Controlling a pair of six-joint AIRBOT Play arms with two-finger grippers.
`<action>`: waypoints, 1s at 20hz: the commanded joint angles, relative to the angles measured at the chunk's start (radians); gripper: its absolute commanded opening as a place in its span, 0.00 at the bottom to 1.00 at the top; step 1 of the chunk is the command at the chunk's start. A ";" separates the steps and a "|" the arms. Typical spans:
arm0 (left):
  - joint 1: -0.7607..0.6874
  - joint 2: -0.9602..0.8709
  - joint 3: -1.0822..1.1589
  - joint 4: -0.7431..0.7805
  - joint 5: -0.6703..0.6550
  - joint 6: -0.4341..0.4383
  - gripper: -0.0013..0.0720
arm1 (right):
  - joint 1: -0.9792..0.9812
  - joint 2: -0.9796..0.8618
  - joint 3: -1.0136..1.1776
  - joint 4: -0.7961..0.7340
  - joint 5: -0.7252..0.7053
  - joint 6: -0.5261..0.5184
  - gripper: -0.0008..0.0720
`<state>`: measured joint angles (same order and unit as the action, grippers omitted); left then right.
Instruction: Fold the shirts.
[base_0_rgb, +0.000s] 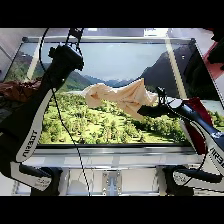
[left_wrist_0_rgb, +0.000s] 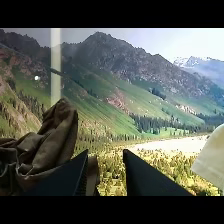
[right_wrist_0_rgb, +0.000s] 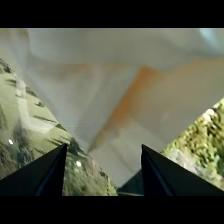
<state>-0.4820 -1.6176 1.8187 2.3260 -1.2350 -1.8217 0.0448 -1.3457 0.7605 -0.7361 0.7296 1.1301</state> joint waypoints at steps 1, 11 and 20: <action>0.002 0.001 -0.035 -0.005 0.010 0.000 0.39 | 0.001 -0.023 -0.027 0.264 -0.105 -0.158 0.75; 0.002 0.000 -0.042 -0.056 0.022 0.000 0.39 | 0.021 -0.125 -0.026 0.404 -0.087 -0.237 0.52; 0.180 0.018 -0.331 -0.245 0.030 -0.146 0.35 | 0.018 -0.121 0.095 0.471 -0.005 -0.344 0.05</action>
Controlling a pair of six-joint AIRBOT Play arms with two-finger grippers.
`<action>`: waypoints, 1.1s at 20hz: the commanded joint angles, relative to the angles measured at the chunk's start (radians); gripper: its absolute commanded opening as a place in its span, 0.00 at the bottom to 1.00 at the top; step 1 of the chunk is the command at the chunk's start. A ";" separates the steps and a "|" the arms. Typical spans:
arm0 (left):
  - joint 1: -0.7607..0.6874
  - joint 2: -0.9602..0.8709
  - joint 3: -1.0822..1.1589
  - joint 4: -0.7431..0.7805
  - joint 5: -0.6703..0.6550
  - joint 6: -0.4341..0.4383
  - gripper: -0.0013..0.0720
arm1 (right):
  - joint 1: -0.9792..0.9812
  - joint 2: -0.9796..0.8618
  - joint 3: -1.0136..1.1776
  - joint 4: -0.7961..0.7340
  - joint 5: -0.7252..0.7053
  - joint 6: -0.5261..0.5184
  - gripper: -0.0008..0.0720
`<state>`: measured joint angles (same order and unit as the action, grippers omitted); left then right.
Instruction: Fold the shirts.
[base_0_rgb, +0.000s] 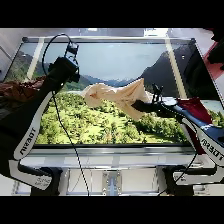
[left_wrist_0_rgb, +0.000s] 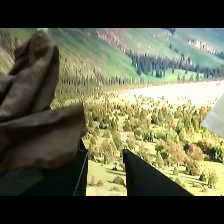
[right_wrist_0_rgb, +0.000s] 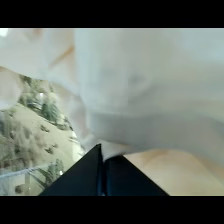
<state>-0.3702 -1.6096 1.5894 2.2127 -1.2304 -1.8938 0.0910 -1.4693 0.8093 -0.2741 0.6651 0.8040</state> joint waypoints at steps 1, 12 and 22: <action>0.098 0.012 -0.140 -0.235 0.049 -0.072 0.35 | -0.049 0.013 0.061 0.005 0.084 -0.016 0.05; 0.061 0.013 -0.360 -1.007 0.381 0.445 0.32 | -0.120 0.152 0.123 -0.154 0.172 0.119 0.05; -0.225 0.012 -0.359 -0.581 0.516 0.879 0.93 | -0.121 0.152 0.124 -0.156 0.190 0.119 0.05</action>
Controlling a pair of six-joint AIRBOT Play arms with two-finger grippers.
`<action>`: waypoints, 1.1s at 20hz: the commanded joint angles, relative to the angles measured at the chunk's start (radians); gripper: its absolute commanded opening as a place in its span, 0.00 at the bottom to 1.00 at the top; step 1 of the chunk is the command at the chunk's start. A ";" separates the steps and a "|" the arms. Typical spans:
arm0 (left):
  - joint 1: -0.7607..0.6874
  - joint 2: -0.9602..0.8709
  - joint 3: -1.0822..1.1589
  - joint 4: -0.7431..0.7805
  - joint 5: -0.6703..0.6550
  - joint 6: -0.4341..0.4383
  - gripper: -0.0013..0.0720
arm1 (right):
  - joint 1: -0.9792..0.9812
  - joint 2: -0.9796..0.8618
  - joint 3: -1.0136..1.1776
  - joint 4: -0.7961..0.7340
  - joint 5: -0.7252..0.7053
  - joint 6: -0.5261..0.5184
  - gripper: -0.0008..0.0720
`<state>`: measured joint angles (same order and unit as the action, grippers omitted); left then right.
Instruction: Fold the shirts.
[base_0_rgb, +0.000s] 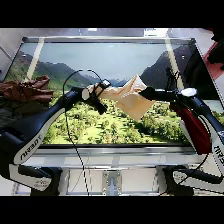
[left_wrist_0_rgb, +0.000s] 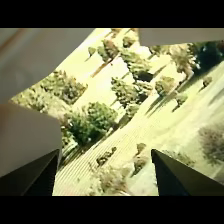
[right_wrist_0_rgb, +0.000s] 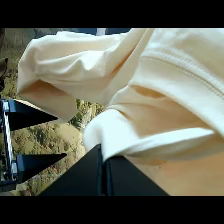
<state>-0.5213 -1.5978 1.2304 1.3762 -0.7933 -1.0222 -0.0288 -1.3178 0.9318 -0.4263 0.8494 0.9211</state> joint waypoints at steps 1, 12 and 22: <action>-0.085 -0.003 0.000 0.380 0.107 -0.124 0.93 | -0.001 0.001 0.001 -0.006 0.006 -0.001 0.05; -0.088 -0.097 0.000 0.581 0.032 -0.448 0.29 | -0.001 0.001 0.001 -0.023 0.005 -0.002 0.05; -0.056 0.037 0.087 1.069 -0.192 -0.685 0.03 | -0.037 0.097 0.001 -0.040 0.017 0.000 0.05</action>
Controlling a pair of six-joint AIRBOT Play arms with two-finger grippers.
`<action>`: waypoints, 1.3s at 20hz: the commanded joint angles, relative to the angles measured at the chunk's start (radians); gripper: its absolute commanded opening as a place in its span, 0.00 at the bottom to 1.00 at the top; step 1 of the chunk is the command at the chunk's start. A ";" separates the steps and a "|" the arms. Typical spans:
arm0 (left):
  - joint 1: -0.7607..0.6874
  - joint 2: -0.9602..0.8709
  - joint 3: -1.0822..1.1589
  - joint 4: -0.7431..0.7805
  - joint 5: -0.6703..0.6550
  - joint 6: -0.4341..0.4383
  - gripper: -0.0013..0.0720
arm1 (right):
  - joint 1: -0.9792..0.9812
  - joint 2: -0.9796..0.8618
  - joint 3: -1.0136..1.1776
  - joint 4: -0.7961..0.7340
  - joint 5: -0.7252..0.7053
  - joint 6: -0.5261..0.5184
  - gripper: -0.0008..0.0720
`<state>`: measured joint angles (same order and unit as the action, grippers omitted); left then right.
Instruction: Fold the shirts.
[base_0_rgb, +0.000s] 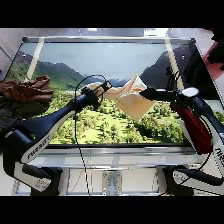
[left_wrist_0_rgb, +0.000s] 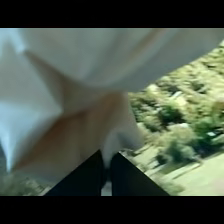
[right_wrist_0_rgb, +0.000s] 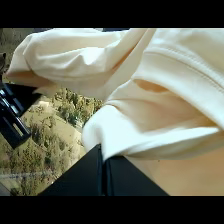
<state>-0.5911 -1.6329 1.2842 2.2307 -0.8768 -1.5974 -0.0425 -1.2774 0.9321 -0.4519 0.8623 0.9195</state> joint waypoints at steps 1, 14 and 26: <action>0.031 0.128 0.034 0.224 -0.122 -0.109 0.03 | -0.048 0.107 0.001 -0.027 0.014 0.005 0.05; -0.027 0.790 0.203 0.034 -0.267 0.076 0.03 | -0.292 0.670 0.549 -0.305 0.103 0.213 0.05; -0.040 0.346 0.183 -0.288 -0.423 0.218 0.03 | -0.059 -0.019 0.671 -0.295 -0.054 0.169 0.05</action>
<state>-0.6495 -1.1336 1.4864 1.9663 -1.2610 -1.4277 -0.2001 -1.0931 1.5959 -0.6888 0.8879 1.0954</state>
